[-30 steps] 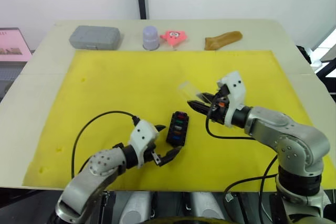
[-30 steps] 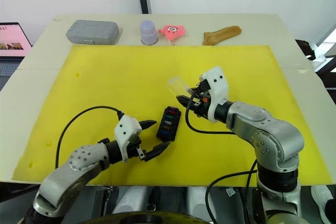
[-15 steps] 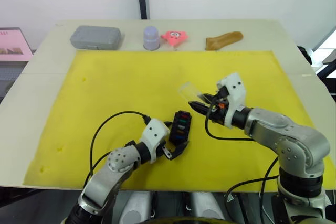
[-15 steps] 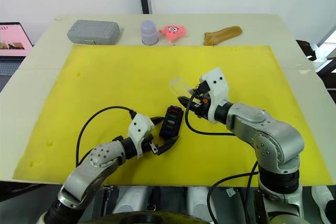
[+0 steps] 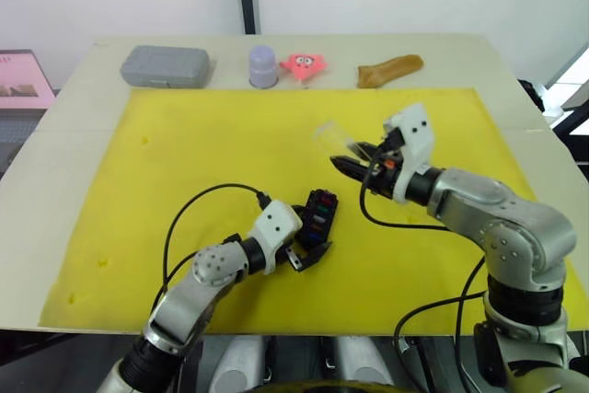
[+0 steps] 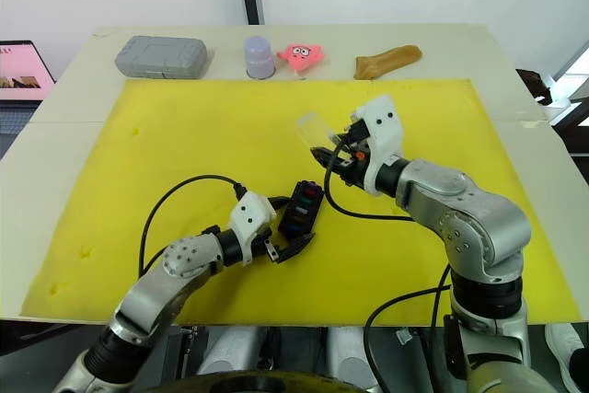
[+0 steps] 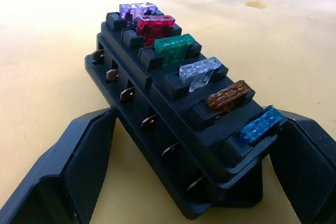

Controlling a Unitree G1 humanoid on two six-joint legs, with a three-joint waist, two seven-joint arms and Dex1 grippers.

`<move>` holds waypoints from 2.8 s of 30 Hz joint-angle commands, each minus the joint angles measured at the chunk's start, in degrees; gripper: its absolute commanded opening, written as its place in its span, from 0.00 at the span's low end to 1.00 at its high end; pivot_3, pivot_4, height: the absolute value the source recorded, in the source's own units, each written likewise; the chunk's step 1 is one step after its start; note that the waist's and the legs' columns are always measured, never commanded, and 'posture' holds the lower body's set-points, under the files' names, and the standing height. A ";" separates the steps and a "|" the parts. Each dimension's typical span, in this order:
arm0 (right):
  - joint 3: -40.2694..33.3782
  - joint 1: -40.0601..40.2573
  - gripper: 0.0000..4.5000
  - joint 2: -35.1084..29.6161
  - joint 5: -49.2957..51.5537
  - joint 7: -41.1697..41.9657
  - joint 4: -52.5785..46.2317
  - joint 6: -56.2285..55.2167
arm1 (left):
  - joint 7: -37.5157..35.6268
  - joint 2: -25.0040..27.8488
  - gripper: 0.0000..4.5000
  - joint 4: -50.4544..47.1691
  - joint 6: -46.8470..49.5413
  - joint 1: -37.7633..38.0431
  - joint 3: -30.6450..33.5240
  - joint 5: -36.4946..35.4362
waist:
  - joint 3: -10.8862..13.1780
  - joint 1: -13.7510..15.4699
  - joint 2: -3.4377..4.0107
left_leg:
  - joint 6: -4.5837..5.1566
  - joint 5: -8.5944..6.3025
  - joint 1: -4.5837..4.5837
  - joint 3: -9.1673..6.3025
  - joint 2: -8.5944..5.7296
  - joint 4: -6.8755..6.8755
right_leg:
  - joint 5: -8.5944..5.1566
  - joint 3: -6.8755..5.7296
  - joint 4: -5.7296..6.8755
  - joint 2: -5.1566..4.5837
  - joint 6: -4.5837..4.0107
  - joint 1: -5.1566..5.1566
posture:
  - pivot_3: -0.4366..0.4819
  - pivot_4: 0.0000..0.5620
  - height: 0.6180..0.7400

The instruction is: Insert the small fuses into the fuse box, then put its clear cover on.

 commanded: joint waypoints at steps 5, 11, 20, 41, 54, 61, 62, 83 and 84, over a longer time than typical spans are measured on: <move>-3.42 0.58 0.38 -0.94 -1.05 -0.59 0.58 -3.71 | 0.56 1.18 1.00 -0.59 0.05 2.00 2.24 0.74 | 0.00 -0.07 0.00 | 0.00 0.00 0.01 0.00 0.00 0.00 | 0.00 0.01 0.01 0.00 0.00 -0.01 | 0.48 0.27 1.00; -4.28 1.69 0.38 -3.87 -1.74 0.71 0.42 -4.80 | 4.60 -1.71 1.00 0.05 0.14 2.40 0.87 3.66 | 0.00 0.03 0.00 | 0.00 0.00 0.00 0.00 0.00 0.00 | 0.00 0.01 0.00 -0.01 0.00 0.00 | 0.48 0.27 1.00; -3.76 2.42 0.38 -5.24 -1.31 1.72 -0.60 -5.31 | 6.35 -3.11 1.00 -1.94 -0.09 3.69 0.79 5.05 | 0.00 0.09 0.00 | 0.01 0.00 0.00 0.00 0.00 0.00 | 0.00 0.01 -0.01 -0.01 0.00 0.02 | 0.48 0.27 1.00; -2.65 1.69 0.38 -4.97 0.13 2.21 -1.11 -4.21 | 4.58 -3.36 1.00 -1.53 -0.54 3.38 1.72 3.87 | 0.00 0.14 0.01 | 0.02 -0.01 -0.02 0.00 0.01 0.00 | 0.00 0.01 -0.02 -0.01 0.00 0.01 | 0.48 0.27 1.00; -2.34 -0.58 0.38 -19.96 -0.09 17.55 -0.08 -9.93 | -11.35 2.80 0.58 12.44 -7.33 -8.41 2.48 1.68 | 0.01 0.30 0.02 | 0.02 -0.01 -0.01 0.01 -0.01 0.03 | 0.00 -0.01 -0.07 -0.02 0.00 0.05 | 0.48 0.27 1.00; 6.48 0.84 0.38 -28.99 -4.13 38.61 -0.56 -23.78 | -31.48 5.40 0.58 24.06 -15.67 -19.58 -1.56 -0.40 | 0.01 0.28 0.01 | 0.03 -0.02 -0.02 -0.02 0.01 0.01 | 0.00 -0.05 -0.18 0.00 0.00 0.07 | 0.48 0.27 1.00; 9.41 0.56 0.38 -29.21 -6.77 40.06 -0.20 -26.54 | -32.29 4.85 0.58 26.37 -17.02 -20.68 -2.07 0.34 | 0.01 0.30 0.01 | 0.04 -0.02 -0.02 -0.02 0.01 0.01 | 0.00 -0.06 -0.18 0.00 0.00 0.08 | 0.48 0.27 1.00; 21.18 -3.33 0.38 -22.32 -20.48 47.98 14.71 -37.52 | -38.01 -0.13 0.58 40.61 -28.74 -26.24 -1.39 5.15 | 0.00 1.40 -0.02 | 0.07 -0.04 -0.04 -0.04 -0.01 0.14 | 0.00 -0.09 -0.19 -0.01 0.00 0.10 | 0.48 0.27 1.00; 21.31 -3.43 0.38 -22.10 -20.88 47.94 15.03 -37.41 | -37.91 -0.32 0.58 40.91 -28.87 -26.47 -1.30 5.17 | 0.00 1.41 -0.02 | 0.07 -0.04 -0.05 -0.04 -0.01 0.14 | 0.00 -0.09 -0.19 -0.01 0.00 0.10 | 0.48 0.27 1.00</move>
